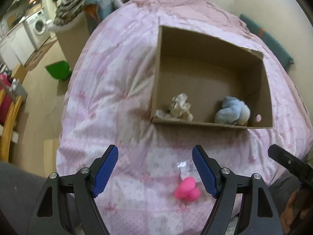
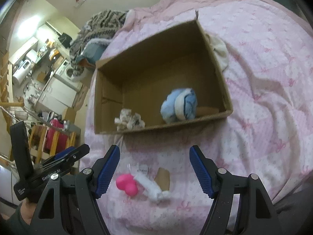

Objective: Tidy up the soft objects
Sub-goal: 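Grasp the white rolled sock with the right gripper and lift it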

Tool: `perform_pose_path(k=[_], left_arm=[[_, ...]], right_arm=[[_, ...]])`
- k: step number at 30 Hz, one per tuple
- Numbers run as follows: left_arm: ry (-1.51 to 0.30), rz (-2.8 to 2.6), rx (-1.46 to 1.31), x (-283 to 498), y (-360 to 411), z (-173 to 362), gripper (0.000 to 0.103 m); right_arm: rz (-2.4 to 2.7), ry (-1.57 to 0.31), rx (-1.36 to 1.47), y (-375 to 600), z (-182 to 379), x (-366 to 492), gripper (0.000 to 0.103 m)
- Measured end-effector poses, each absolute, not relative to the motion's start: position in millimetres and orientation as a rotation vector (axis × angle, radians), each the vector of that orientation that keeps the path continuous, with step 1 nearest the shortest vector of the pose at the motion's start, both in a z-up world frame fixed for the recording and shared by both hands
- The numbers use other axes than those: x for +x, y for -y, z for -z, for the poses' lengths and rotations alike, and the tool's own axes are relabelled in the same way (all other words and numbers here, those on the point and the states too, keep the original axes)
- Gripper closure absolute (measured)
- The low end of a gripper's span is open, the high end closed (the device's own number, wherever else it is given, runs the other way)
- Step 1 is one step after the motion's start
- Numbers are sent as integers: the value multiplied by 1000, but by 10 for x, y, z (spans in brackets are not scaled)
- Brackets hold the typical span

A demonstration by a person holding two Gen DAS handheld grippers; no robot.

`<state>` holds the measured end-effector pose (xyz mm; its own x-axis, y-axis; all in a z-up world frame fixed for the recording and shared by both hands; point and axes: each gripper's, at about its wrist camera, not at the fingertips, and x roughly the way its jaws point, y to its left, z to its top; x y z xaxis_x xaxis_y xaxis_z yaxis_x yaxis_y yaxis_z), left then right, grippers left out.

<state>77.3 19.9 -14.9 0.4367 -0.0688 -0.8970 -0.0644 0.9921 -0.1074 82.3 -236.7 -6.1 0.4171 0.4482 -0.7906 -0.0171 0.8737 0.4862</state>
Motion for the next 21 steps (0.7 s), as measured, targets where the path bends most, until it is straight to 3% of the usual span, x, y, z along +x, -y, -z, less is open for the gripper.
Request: perform_pose_path(k=[8,12,18,21], left_arm=[[-1161,-73,-190,854,-311,309,27],[-1187,-64,-199,868,-298,367,27],[-1195,-47,-180,885,-226,393,27],[-1194,-47,-180,894,-210,395,27]], right_arm=[[-405,-1334,555,2191,554,944,25],[-377,-1462,406,1981,785,868,25],[-436,-1494,270,1696,838,811,28],[-417,-1535,205,1632,942,796,48]])
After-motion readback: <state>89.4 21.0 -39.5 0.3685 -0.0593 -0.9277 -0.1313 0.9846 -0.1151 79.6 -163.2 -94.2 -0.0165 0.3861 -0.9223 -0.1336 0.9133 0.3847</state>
